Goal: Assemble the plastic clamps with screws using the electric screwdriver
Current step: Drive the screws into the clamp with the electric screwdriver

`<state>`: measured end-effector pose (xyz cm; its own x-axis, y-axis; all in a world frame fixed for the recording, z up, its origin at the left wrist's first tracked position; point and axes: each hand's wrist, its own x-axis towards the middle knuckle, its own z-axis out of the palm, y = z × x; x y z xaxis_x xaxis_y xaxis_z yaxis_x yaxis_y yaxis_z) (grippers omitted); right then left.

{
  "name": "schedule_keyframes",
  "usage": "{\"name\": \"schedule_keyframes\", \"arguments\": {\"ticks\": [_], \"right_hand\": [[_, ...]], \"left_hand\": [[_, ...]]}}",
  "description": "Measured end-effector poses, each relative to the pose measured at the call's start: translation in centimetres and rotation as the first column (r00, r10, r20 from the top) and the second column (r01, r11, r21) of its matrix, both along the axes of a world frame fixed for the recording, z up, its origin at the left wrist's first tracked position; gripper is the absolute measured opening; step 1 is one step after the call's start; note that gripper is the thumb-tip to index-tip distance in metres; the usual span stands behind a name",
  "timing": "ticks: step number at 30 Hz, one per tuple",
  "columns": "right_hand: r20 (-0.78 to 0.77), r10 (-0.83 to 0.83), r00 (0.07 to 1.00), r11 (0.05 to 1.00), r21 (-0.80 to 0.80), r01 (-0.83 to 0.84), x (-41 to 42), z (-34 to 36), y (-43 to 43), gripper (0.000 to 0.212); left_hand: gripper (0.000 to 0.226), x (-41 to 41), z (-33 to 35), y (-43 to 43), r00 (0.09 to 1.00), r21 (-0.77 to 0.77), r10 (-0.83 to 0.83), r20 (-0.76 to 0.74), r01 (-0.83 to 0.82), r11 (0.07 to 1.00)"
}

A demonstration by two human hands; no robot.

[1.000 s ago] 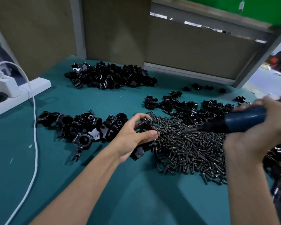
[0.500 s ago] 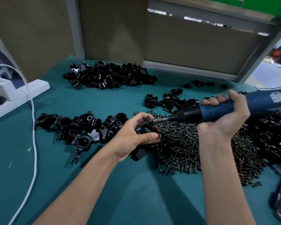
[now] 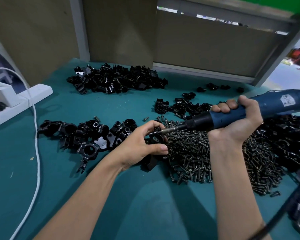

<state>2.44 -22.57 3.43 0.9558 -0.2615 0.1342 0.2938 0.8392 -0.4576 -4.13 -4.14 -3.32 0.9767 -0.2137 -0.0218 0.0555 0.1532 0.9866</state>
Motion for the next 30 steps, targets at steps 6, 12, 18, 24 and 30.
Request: {"name": "schedule_keyframes", "arguments": {"ticks": [6, 12, 18, 24, 30], "right_hand": [[-0.045, -0.004, 0.999, 1.0, 0.022, 0.005, -0.03, 0.03, 0.04, 0.016], [-0.087, -0.008, 0.996, 0.999, 0.043, 0.012, -0.12, 0.06, 0.11, 0.021], [-0.096, -0.007, 0.995, 0.999, 0.039, 0.011, -0.2, 0.23, 0.26, 0.021], [-0.083, -0.008, 0.996, 1.0, 0.014, 0.01, -0.14, 0.58, 0.53, 0.021], [-0.078, -0.001, 0.997, 1.0, -0.006, 0.001, 0.0, 0.73, 0.55, 0.018]], "left_hand": [[0.038, 0.06, -0.19, 0.08, 0.999, 0.114, 0.034, 0.03, -0.037, 0.993], [0.037, 0.05, -0.19, 0.04, 0.999, 0.171, 0.022, 0.042, -0.029, 0.985], [0.036, 0.13, -0.33, 0.11, 0.999, 0.189, 0.013, 0.052, -0.023, 0.982], [0.035, 0.24, -0.51, 0.19, 0.999, 0.217, 0.024, 0.043, -0.033, 0.976], [0.035, 0.09, -0.32, 0.13, 0.999, 0.234, 0.031, 0.042, -0.04, 0.971]]}}
